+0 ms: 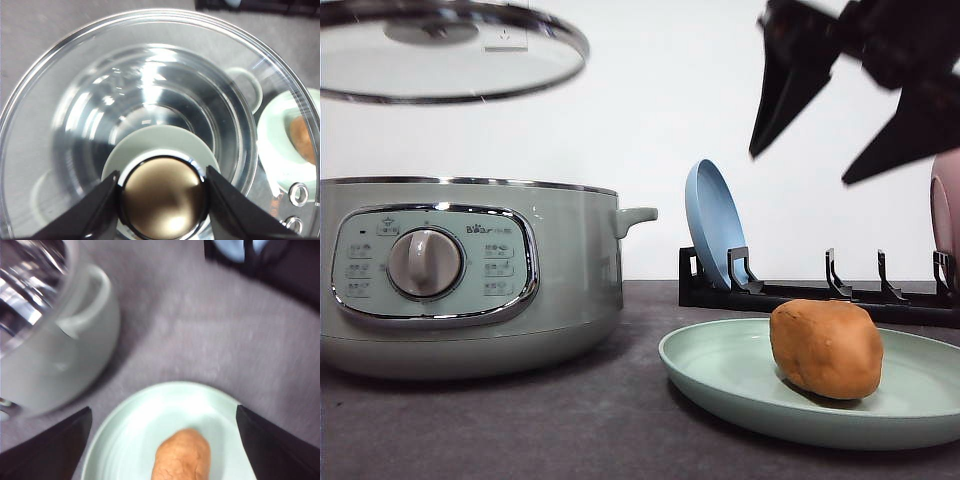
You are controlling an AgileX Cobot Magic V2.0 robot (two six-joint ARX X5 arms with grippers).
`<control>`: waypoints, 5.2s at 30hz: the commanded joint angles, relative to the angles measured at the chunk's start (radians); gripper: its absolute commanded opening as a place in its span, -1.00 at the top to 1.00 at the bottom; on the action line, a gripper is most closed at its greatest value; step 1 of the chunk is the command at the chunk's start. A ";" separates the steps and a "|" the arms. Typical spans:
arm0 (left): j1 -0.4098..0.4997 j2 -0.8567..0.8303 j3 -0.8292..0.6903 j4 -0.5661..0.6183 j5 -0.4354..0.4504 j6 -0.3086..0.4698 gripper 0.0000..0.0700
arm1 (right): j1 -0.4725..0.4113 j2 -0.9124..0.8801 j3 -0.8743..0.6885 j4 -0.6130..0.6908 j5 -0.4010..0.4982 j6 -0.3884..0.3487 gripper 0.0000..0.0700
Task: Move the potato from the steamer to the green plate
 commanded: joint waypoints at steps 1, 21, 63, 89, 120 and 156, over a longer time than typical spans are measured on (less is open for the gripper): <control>-0.008 0.021 0.035 0.038 0.002 0.007 0.97 | 0.005 -0.017 0.019 -0.004 0.015 -0.022 -0.67; -0.016 0.190 0.035 0.063 -0.045 0.026 0.97 | 0.005 -0.107 0.020 -0.024 0.041 -0.041 -0.67; -0.026 0.249 0.034 0.063 -0.046 0.033 0.97 | 0.005 -0.107 0.020 -0.024 0.060 -0.044 -0.67; -0.062 0.253 0.032 0.060 -0.082 0.036 0.97 | 0.005 -0.107 0.020 -0.037 0.066 -0.062 -0.67; -0.102 0.268 0.031 0.052 -0.127 0.040 0.97 | 0.005 -0.107 0.020 -0.049 0.066 -0.070 -0.67; -0.103 -0.101 0.033 0.005 0.015 0.020 -0.34 | 0.005 -0.107 0.020 -0.126 -0.165 -0.073 -0.67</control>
